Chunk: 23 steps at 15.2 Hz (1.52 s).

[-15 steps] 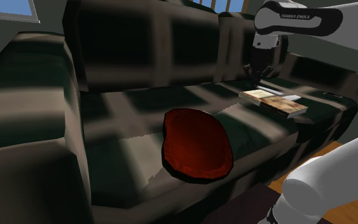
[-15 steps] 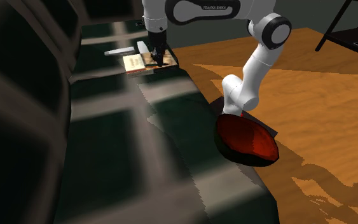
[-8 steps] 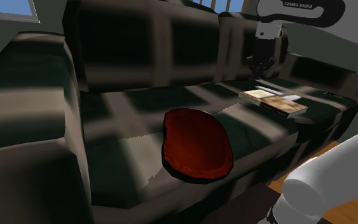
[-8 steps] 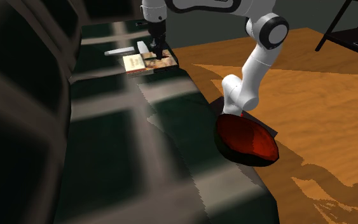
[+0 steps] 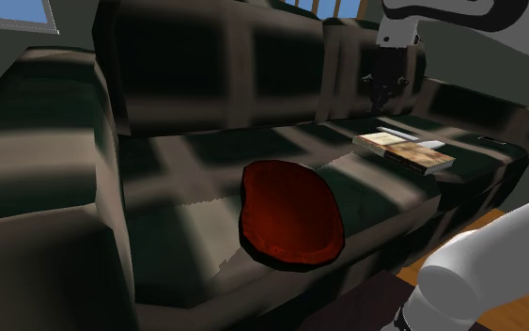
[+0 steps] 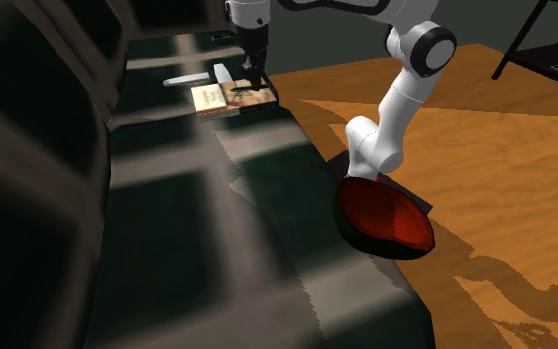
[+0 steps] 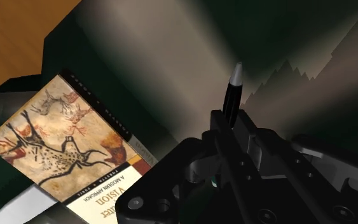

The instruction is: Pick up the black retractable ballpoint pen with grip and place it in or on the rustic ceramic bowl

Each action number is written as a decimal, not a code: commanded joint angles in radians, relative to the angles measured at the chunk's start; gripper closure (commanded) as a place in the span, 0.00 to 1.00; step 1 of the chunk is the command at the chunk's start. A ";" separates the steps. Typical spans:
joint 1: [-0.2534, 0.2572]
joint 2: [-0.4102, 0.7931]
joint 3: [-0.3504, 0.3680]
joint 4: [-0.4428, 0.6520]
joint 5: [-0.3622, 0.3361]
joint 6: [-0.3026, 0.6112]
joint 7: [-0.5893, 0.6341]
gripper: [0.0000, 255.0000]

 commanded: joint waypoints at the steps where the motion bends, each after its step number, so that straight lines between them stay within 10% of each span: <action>1: 0.011 -0.041 0.037 -0.039 0.008 -0.008 0.050 1.00; 23: 0.117 -0.192 0.473 -0.102 0.257 -0.118 0.599 1.00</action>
